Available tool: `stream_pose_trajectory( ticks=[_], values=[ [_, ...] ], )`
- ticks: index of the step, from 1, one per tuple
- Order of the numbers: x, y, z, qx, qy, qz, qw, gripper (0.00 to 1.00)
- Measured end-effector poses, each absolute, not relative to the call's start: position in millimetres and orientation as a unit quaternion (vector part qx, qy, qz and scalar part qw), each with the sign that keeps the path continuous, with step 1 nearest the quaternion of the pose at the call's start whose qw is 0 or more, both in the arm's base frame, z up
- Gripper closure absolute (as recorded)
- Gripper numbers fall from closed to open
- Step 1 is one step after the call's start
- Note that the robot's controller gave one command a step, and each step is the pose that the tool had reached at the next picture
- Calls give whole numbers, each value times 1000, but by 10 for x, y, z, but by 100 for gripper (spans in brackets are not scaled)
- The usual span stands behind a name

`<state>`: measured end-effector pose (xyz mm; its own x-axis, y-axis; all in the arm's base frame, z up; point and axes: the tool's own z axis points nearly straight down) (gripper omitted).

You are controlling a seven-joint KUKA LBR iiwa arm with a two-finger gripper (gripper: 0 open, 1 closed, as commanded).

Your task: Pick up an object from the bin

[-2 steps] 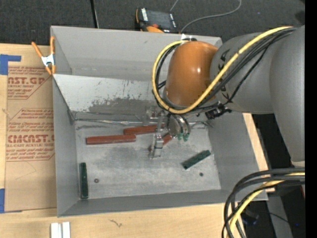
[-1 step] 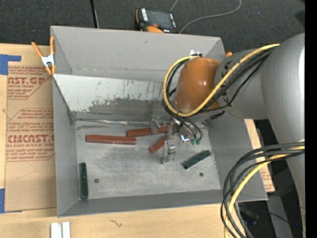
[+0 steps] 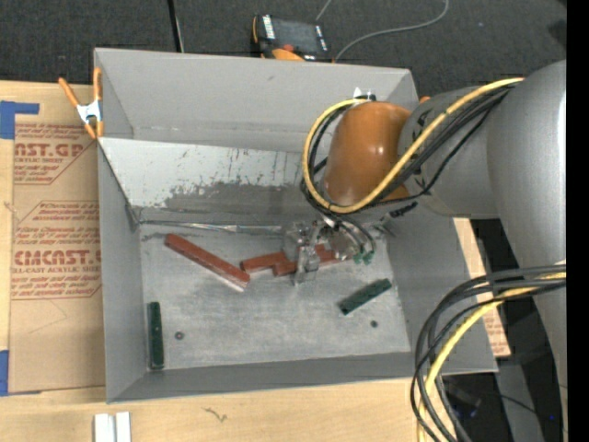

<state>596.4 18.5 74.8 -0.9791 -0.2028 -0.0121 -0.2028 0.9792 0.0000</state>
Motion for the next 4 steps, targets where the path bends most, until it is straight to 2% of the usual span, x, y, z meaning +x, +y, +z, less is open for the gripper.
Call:
stream_pose_trajectory(
  ticks=[1,2,3,4],
  values=[
    [5809,-173,2159,-158,987,-1,5,100],
    [4794,-453,1803,-222,975,1,-3,100],
    [4818,-444,1814,-223,975,0,0,0],
    [5199,-738,654,-236,972,2,-2,0]
  ],
)
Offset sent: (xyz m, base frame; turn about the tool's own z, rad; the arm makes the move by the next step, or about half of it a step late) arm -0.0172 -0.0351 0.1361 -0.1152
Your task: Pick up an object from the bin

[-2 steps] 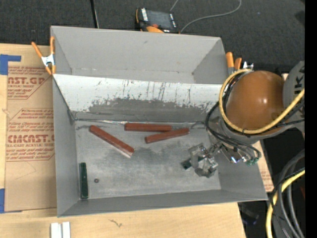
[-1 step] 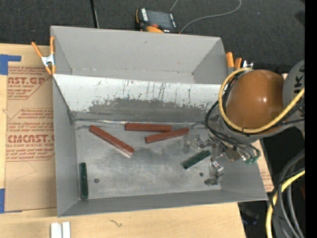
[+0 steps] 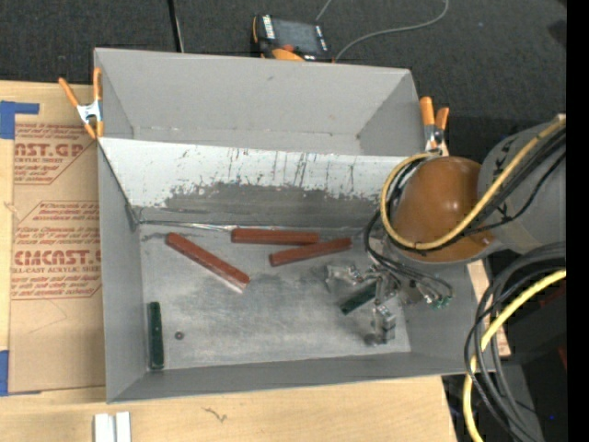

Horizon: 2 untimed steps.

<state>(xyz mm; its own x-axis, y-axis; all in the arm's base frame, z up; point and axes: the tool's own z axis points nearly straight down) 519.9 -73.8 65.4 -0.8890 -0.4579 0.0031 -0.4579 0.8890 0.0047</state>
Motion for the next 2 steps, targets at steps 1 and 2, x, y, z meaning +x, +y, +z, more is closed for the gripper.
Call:
stream_pose_trajectory(
  ticks=[1,2],
  values=[
    [5214,-738,701,236,-972,-1,0,100],
    [5214,-738,701,236,-972,-1,0,0]
  ],
)
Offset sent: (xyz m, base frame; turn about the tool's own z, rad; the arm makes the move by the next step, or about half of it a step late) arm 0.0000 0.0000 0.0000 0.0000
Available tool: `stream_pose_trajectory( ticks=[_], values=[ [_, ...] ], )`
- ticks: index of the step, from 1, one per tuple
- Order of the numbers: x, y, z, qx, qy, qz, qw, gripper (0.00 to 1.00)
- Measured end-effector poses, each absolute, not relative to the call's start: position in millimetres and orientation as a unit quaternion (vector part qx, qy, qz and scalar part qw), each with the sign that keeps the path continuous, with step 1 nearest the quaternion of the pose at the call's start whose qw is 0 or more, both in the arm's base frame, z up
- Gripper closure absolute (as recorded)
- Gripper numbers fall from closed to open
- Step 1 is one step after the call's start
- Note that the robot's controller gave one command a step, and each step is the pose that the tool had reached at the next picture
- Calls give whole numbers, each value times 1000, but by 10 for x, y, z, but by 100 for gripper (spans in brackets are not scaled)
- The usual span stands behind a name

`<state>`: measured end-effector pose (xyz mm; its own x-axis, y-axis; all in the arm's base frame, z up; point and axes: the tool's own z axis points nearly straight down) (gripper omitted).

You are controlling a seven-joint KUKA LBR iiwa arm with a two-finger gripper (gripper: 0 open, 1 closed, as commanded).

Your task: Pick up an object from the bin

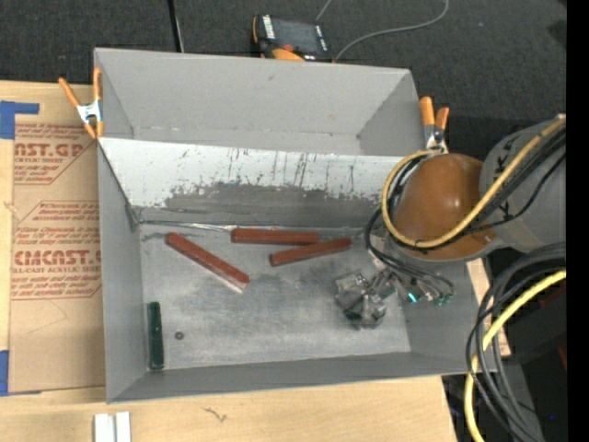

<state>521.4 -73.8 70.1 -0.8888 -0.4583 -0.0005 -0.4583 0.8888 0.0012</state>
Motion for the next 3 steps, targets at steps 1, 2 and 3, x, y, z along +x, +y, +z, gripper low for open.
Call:
stream_pose_trajectory(
  ticks=[1,2,3],
  values=[
    [5214,-737,701,-236,972,1,0,100],
    [4941,-790,1851,-257,966,-2,3,100],
    [4925,-852,2618,-255,967,-2,5,100]
  ],
)
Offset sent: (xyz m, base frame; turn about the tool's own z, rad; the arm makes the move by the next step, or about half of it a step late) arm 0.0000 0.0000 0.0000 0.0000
